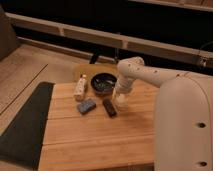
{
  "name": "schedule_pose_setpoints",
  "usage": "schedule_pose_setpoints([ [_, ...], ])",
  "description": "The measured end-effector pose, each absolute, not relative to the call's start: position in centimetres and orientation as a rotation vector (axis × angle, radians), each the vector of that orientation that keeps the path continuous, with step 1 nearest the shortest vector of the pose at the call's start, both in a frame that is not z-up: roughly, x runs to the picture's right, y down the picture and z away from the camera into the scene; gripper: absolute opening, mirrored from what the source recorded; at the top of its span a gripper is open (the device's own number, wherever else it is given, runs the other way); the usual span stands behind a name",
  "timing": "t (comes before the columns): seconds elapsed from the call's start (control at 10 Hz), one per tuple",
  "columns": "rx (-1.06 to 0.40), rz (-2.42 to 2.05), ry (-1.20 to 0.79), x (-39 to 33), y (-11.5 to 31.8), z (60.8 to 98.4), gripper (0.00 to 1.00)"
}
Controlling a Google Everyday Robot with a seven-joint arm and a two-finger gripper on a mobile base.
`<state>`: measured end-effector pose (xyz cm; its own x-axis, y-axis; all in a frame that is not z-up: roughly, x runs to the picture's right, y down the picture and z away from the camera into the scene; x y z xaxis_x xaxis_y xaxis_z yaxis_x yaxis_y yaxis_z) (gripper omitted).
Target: Pick up the ceramic cup
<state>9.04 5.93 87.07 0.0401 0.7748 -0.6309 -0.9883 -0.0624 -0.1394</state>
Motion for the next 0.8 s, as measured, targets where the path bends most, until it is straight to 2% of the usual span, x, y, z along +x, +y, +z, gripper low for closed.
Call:
schedule_pose_setpoints([
  [0.1, -0.657, 1.505, 0.418, 9.3, 5.2, 87.2, 0.17],
  [0.3, -0.635, 1.491, 0.398, 8.9, 3.5, 86.8, 0.02],
  [0.5, -0.577, 1.443, 0.348, 7.3, -0.3, 84.3, 0.0],
  [0.8, -0.434, 1.275, 0.209, 0.4, -8.3, 76.8, 0.0],
])
